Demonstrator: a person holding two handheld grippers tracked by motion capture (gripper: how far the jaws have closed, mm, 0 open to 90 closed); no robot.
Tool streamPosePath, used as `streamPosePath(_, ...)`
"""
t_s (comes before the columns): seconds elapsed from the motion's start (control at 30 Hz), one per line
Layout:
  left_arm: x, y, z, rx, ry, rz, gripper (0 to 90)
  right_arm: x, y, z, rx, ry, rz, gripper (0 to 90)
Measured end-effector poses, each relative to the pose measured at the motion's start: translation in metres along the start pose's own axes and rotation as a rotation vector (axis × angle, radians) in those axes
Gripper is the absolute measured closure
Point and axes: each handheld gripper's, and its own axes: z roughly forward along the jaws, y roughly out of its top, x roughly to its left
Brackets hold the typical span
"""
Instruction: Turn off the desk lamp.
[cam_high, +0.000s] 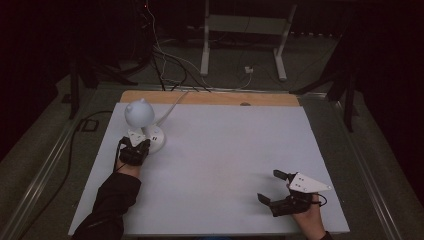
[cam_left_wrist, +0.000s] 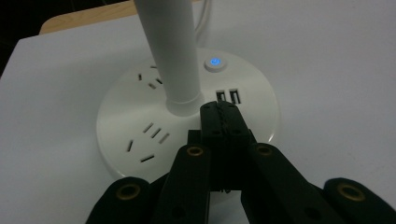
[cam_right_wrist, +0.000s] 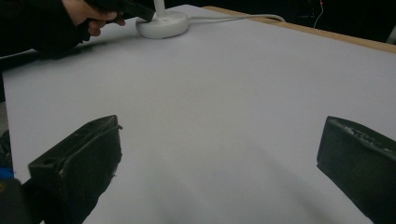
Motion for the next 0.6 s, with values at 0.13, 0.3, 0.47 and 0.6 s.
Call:
streamPosePath(0.13,0.0,0.007,-0.008,-0.014,-0.014,-0.03,86.8,-0.001,0.0,-0.001,-0.006,-0.002,0.005,0.0)
streamPosePath(0.3,0.0,0.012,-0.016,-0.009,-0.025,-0.065,78.1,-0.001,0.0,-0.001,-0.004,-0.002,0.003,0.0)
streamPosePath(0.47,0.001,0.015,-0.023,-0.026,-0.011,-0.106,55.5,-0.001,0.0,-0.001,-0.003,-0.004,0.004,0.0)
streamPosePath(0.6,0.003,0.016,-0.027,-0.033,-0.008,-0.133,42.3,-0.001,0.0,-0.001,-0.004,-0.005,0.005,0.0)
